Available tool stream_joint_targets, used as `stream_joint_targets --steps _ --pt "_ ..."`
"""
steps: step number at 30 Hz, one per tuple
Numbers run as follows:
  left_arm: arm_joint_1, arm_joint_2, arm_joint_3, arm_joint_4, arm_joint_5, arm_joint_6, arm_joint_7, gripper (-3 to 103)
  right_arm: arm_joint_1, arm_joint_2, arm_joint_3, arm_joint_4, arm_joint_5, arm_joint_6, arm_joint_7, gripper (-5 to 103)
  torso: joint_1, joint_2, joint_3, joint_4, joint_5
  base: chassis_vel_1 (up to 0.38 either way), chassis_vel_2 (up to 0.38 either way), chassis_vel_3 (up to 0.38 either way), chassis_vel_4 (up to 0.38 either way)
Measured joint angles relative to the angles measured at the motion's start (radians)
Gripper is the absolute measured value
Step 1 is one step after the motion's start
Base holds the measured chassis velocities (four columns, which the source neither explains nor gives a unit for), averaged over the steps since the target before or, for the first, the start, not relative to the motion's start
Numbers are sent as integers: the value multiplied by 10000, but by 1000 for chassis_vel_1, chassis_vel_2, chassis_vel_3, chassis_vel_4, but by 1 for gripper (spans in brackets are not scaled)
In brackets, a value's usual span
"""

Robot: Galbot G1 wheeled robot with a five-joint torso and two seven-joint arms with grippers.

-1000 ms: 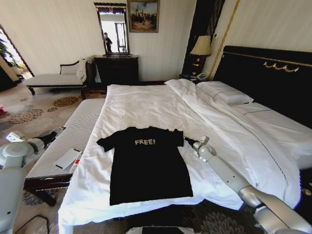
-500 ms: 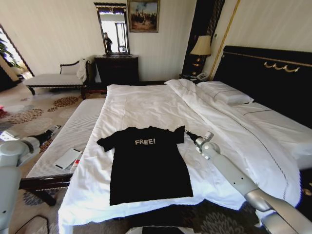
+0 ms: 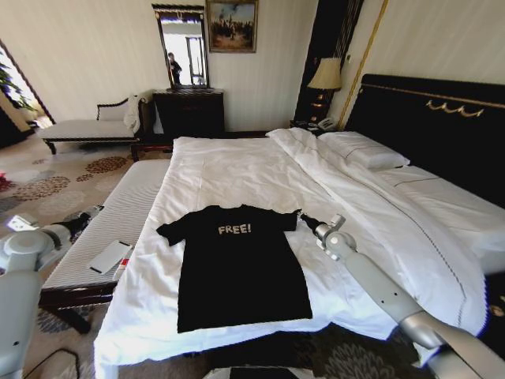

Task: Fold the clothes on the bed.

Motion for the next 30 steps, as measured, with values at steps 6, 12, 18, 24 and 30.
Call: stream_joint_targets --steps 6,12,18,24,30 --pt "65 -51 -63 -7 12 0 0 100 204 65 -553 307 -20 54 8 0 0 0 0 -2 0 0 0 0 0" --pt "54 -141 -62 1 82 0 2 100 583 139 -1221 396 -36 149 8 0 0 0 0 -3 0 0 0 0 0" --pt "14 -243 23 7 226 -1 8 100 1099 386 -1831 156 -51 210 65 0 0 0 0 -3 0 0 0 0 0" --pt "-14 -255 60 31 284 -6 12 100 1546 744 -2285 -226 -77 230 111 0 0 0 0 -3 -1 0 0 0 0" --pt "-55 -231 99 70 291 -9 15 100 1935 1166 -2735 -638 -176 303 154 0 0 0 0 -2 -1 0 0 0 0"
